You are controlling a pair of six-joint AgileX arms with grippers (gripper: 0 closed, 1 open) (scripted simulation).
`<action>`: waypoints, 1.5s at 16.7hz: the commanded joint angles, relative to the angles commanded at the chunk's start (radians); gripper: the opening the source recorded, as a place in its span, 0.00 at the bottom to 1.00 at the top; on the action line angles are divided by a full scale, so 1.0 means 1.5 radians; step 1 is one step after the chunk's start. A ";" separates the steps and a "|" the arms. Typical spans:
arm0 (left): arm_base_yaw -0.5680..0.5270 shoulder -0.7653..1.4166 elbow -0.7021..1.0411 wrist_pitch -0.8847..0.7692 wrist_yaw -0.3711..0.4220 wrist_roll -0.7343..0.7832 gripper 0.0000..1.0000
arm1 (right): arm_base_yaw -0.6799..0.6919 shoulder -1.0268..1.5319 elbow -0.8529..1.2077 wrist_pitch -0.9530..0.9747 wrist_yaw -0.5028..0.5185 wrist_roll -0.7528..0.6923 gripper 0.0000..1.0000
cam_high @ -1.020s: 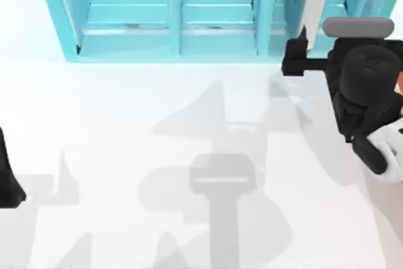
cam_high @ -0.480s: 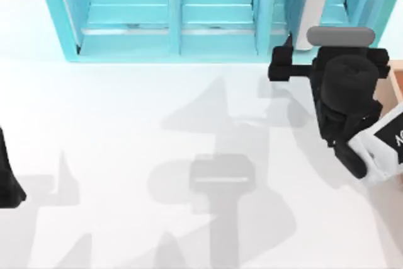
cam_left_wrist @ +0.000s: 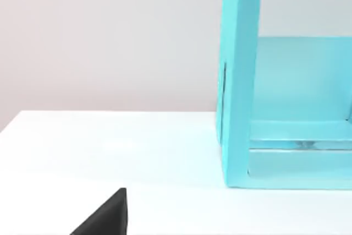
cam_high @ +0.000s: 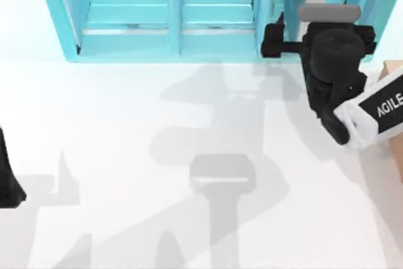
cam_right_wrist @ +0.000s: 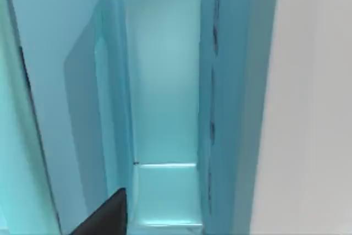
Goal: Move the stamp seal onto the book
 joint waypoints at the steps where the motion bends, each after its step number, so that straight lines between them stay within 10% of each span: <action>1: 0.000 0.000 0.000 0.000 0.000 0.000 1.00 | -0.007 0.016 0.030 -0.013 -0.007 -0.001 1.00; 10: 0.000 0.000 0.000 0.000 0.000 0.000 1.00 | -0.034 0.074 0.140 -0.064 -0.033 -0.005 1.00; 23: 0.000 0.000 0.000 0.000 0.000 0.000 1.00 | -0.034 0.074 0.140 -0.064 -0.033 -0.005 0.02; 25: 0.000 0.000 0.000 0.000 0.000 0.000 1.00 | -0.034 0.074 0.140 -0.064 -0.033 -0.005 0.00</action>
